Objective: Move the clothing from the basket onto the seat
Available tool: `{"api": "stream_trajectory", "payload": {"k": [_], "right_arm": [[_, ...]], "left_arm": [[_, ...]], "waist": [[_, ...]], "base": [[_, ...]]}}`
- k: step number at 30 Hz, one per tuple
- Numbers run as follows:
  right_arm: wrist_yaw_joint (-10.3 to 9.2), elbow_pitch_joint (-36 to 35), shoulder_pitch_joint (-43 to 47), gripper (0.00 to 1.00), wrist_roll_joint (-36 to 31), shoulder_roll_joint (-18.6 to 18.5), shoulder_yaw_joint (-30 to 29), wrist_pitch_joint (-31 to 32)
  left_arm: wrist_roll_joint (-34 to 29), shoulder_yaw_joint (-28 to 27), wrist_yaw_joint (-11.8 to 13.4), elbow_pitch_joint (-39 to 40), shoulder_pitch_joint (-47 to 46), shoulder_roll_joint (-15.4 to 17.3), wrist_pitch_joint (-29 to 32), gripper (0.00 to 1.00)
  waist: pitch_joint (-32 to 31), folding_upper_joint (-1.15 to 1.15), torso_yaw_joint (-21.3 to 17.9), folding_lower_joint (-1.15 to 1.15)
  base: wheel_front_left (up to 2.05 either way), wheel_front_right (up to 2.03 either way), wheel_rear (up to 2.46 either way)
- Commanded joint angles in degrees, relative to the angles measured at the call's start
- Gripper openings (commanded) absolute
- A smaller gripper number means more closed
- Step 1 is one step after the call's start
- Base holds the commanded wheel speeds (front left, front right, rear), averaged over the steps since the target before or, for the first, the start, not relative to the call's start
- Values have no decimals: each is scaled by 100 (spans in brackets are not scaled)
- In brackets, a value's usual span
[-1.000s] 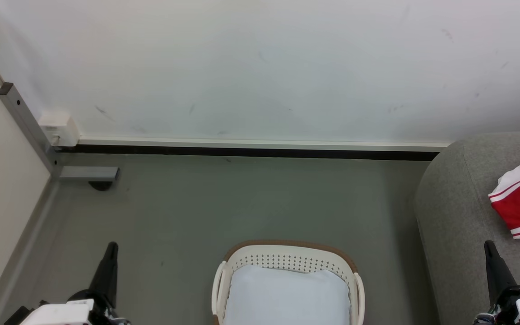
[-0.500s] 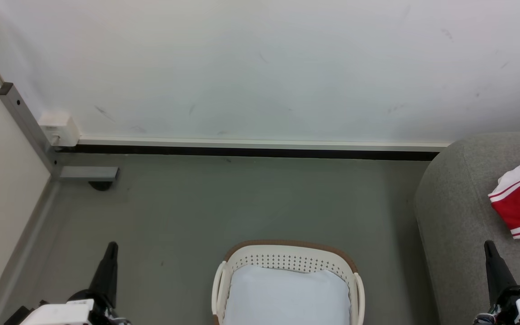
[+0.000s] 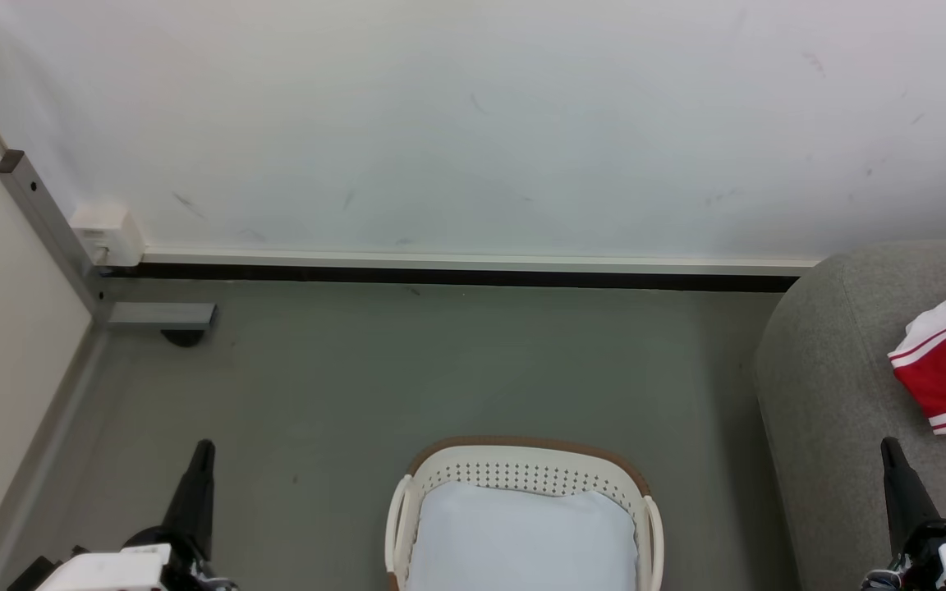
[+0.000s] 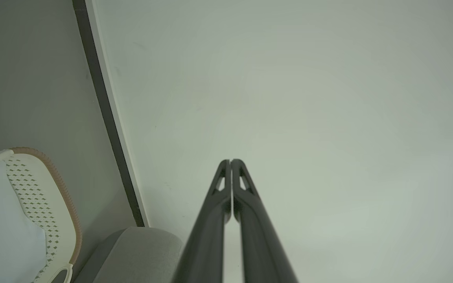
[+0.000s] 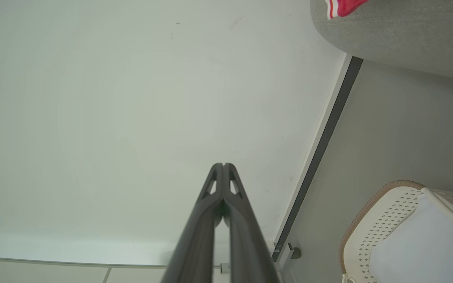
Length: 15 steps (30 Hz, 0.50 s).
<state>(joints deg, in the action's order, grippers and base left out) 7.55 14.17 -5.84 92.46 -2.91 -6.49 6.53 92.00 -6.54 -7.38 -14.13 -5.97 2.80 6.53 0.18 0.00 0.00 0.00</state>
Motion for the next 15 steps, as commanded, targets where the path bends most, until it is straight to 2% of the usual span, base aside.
{"api": "stream_trajectory", "payload": {"k": [1, 15], "right_arm": [[-12, -28, -71, 0, -11, 2, -26, 22], [-12, -28, -72, 0, -12, 3, -27, 22]], "left_arm": [[77, -10, -20, 22, -47, 14, 21, 0], [77, -10, -21, 23, -47, 14, 21, 0]], "waist": [[0, 0, 0, 0], [0, 0, 0, 0]], "base": [[0, 0, 0], [0, 0, 0]]}}
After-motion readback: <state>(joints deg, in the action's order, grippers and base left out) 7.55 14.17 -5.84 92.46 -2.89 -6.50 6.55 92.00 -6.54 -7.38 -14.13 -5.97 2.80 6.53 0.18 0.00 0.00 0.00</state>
